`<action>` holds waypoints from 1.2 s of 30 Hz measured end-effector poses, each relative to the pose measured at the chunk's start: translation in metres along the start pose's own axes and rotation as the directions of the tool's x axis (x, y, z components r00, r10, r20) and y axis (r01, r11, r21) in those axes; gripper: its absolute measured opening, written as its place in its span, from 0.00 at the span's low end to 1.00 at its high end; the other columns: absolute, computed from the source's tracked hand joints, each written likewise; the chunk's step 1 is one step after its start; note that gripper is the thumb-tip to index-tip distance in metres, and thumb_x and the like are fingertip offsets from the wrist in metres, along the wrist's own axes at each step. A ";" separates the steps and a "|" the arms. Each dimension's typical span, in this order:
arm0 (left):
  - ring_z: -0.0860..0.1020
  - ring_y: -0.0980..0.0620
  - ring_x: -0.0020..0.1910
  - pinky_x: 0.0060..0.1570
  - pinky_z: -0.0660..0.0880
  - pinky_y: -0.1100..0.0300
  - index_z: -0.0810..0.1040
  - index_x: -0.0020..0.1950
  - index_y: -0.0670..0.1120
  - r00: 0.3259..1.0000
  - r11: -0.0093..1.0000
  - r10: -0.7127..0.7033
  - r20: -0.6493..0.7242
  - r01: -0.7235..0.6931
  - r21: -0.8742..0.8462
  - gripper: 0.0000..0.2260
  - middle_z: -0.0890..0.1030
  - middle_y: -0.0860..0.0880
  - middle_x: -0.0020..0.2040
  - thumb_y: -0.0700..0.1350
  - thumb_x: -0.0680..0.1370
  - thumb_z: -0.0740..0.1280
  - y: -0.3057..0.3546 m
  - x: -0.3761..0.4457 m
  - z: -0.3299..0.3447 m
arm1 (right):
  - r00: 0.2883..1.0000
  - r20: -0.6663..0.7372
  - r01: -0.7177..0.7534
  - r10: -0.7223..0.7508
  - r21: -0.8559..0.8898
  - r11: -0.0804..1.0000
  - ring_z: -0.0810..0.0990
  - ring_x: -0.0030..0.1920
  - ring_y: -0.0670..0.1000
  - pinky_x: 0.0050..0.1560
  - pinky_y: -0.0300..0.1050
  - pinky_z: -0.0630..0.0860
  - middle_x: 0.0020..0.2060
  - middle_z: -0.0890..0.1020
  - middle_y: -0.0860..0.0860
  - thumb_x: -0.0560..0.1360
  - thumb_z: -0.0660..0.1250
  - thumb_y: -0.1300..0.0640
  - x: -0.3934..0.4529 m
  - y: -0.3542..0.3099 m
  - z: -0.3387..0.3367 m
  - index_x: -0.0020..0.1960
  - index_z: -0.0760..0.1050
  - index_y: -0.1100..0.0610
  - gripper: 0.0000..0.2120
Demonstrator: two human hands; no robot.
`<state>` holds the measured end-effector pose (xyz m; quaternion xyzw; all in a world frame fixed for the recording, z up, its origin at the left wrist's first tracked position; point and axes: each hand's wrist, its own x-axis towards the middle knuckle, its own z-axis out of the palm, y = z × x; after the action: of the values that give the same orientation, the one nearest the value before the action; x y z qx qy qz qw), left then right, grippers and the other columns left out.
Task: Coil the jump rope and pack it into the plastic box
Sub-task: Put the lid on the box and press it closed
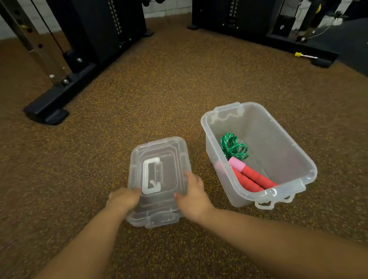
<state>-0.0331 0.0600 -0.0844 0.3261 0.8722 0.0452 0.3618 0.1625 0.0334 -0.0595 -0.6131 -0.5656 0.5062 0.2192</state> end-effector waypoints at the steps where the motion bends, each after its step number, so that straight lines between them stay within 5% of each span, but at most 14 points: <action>1: 0.78 0.37 0.55 0.51 0.77 0.47 0.70 0.67 0.40 0.997 0.993 -0.019 0.071 0.026 -0.111 0.26 0.76 0.38 0.62 0.56 0.76 0.62 0.000 -0.004 -0.002 | 0.998 -0.023 0.065 -0.066 -0.030 0.997 0.66 0.68 0.52 0.66 0.33 0.58 0.67 0.61 0.52 0.75 0.60 0.67 -0.002 -0.009 -0.009 0.73 0.58 0.54 0.29; 5: 0.77 0.42 0.46 0.49 0.74 0.48 0.72 0.61 0.41 0.970 0.892 0.022 0.243 0.091 -0.443 0.15 0.78 0.40 0.47 0.49 0.79 0.62 0.005 -0.033 -0.013 | 0.932 -0.073 0.338 -0.356 -0.183 0.923 0.63 0.71 0.56 0.73 0.43 0.57 0.71 0.62 0.57 0.72 0.57 0.70 -0.008 -0.057 -0.041 0.74 0.58 0.59 0.30; 10: 0.78 0.43 0.53 0.54 0.73 0.49 0.71 0.65 0.44 0.961 0.652 0.225 0.160 -0.026 -0.758 0.16 0.80 0.41 0.54 0.49 0.80 0.61 0.036 -0.075 -0.031 | 0.822 -0.092 0.520 -0.562 -0.280 0.807 0.58 0.75 0.51 0.73 0.36 0.52 0.75 0.59 0.55 0.76 0.55 0.68 -0.015 -0.087 -0.089 0.76 0.55 0.60 0.29; 15: 0.81 0.45 0.48 0.50 0.77 0.52 0.75 0.57 0.41 0.921 0.605 0.378 0.099 -0.164 -0.779 0.10 0.82 0.42 0.49 0.43 0.78 0.64 0.084 -0.136 -0.027 | 0.851 -0.243 0.411 -0.466 -0.245 0.878 0.67 0.65 0.46 0.58 0.21 0.55 0.68 0.70 0.56 0.78 0.55 0.67 -0.022 -0.074 -0.167 0.72 0.64 0.61 0.23; 17: 0.81 0.47 0.46 0.46 0.78 0.54 0.77 0.52 0.41 0.904 0.633 0.411 0.119 -0.188 -0.751 0.06 0.83 0.43 0.47 0.42 0.78 0.65 0.100 -0.155 -0.015 | 0.871 -0.289 0.339 -0.397 -0.230 0.912 0.70 0.66 0.51 0.63 0.29 0.61 0.65 0.74 0.56 0.78 0.56 0.66 -0.024 -0.058 -0.195 0.70 0.67 0.61 0.21; 20: 0.80 0.46 0.51 0.55 0.77 0.48 0.78 0.54 0.43 0.892 0.686 0.431 0.135 -0.227 -0.692 0.09 0.82 0.45 0.51 0.45 0.76 0.68 0.121 -0.175 0.011 | 0.903 -0.312 0.222 -0.295 -0.248 0.943 0.70 0.66 0.50 0.69 0.45 0.63 0.63 0.74 0.51 0.79 0.56 0.63 -0.034 -0.033 -0.228 0.71 0.67 0.56 0.21; 24: 0.76 0.51 0.46 0.58 0.76 0.50 0.80 0.49 0.46 0.888 0.749 0.438 0.137 -0.277 -0.602 0.06 0.79 0.52 0.43 0.46 0.76 0.68 0.139 -0.188 0.044 | 0.933 -0.336 0.057 -0.128 -0.212 0.976 0.65 0.72 0.53 0.72 0.47 0.59 0.72 0.68 0.53 0.80 0.55 0.61 -0.047 -0.006 -0.252 0.74 0.63 0.57 0.21; 27: 0.79 0.49 0.48 0.58 0.76 0.49 0.81 0.54 0.44 0.901 0.780 0.411 0.140 -0.268 -0.565 0.10 0.82 0.50 0.47 0.46 0.76 0.68 0.141 -0.192 0.057 | 0.946 -0.322 -0.011 -0.042 -0.160 0.987 0.66 0.72 0.53 0.73 0.51 0.62 0.72 0.68 0.51 0.81 0.55 0.59 -0.048 0.012 -0.254 0.74 0.63 0.55 0.22; 32: 0.82 0.47 0.48 0.55 0.78 0.47 0.81 0.56 0.46 0.907 0.774 0.404 0.118 -0.270 -0.573 0.10 0.84 0.48 0.50 0.46 0.76 0.67 0.141 -0.191 0.061 | 0.945 -0.324 -0.020 -0.033 -0.158 0.987 0.75 0.54 0.51 0.60 0.46 0.71 0.57 0.78 0.52 0.79 0.56 0.64 -0.049 0.014 -0.257 0.67 0.71 0.58 0.18; 36: 0.82 0.47 0.50 0.54 0.79 0.47 0.79 0.61 0.48 0.902 0.756 0.424 0.079 -0.304 -0.579 0.13 0.84 0.48 0.53 0.48 0.77 0.67 0.145 -0.193 0.062 | 0.949 -0.314 -0.048 -0.011 -0.180 0.983 0.77 0.60 0.59 0.62 0.55 0.73 0.57 0.80 0.54 0.76 0.57 0.66 -0.047 0.012 -0.264 0.65 0.72 0.61 0.18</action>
<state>0.1869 0.0476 0.0321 0.3741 0.6982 0.3315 0.5125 0.4051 0.0670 0.0512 -0.7088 -0.5623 0.3497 0.2434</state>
